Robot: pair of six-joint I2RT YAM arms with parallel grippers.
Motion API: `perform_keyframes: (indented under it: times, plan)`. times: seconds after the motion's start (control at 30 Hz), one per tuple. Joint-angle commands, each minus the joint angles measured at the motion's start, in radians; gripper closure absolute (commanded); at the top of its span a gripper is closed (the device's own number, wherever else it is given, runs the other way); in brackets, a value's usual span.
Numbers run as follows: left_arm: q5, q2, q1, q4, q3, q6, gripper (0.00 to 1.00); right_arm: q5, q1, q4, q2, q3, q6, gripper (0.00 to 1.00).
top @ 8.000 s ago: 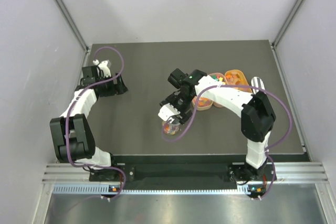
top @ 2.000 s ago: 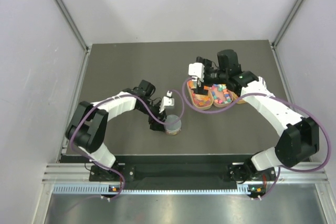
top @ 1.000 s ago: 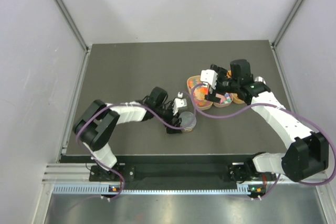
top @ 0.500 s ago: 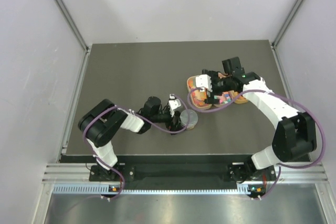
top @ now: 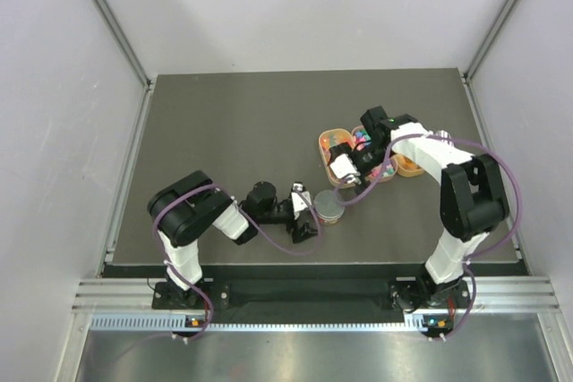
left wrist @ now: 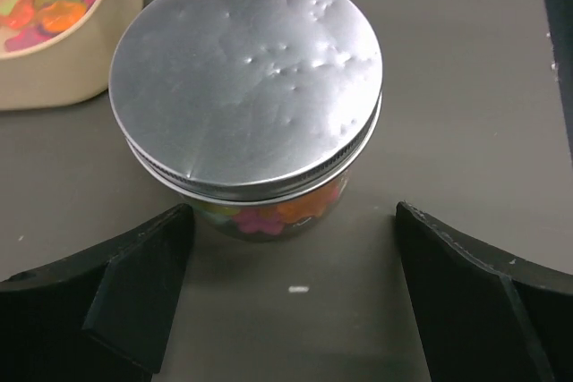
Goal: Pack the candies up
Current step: Screw the bottle lid onto the packing bottle.
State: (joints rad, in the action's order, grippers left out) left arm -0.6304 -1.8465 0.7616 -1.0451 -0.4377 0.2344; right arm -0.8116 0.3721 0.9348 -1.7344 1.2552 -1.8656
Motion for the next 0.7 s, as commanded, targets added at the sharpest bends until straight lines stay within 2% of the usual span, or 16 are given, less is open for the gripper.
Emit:
perform_keyframes:
  times: [0.0,0.03,0.13,0.23,0.4,0.53,0.67]
  plan:
    - [0.037,-0.062,0.03,0.051,0.007,0.049,0.02,-0.1,0.019,0.263,-0.099,0.151,-0.307,0.0]
    - [0.047,-0.068,0.03,0.046,0.004,0.054,0.01,-0.103,0.021,0.365,-0.144,0.18,-0.346,0.0]
    - [0.073,-0.071,0.031,0.06,-0.015,0.057,0.01,-0.078,0.027,0.484,-0.189,0.245,-0.475,0.0]
    - [0.093,-0.076,0.03,0.053,-0.029,0.059,0.01,-0.031,0.03,0.512,-0.189,0.251,-0.547,0.0]
    - [0.116,-0.095,0.031,0.039,-0.056,0.039,0.01,0.002,0.019,0.532,-0.169,0.233,-0.57,0.0]
    - [0.123,-0.122,0.031,0.048,-0.088,0.026,0.1,-0.007,0.021,0.533,-0.131,0.191,-0.595,0.0]
    - [0.12,-0.135,0.031,0.053,-0.114,0.032,0.13,-0.021,0.031,0.533,-0.117,0.165,-0.638,0.0]
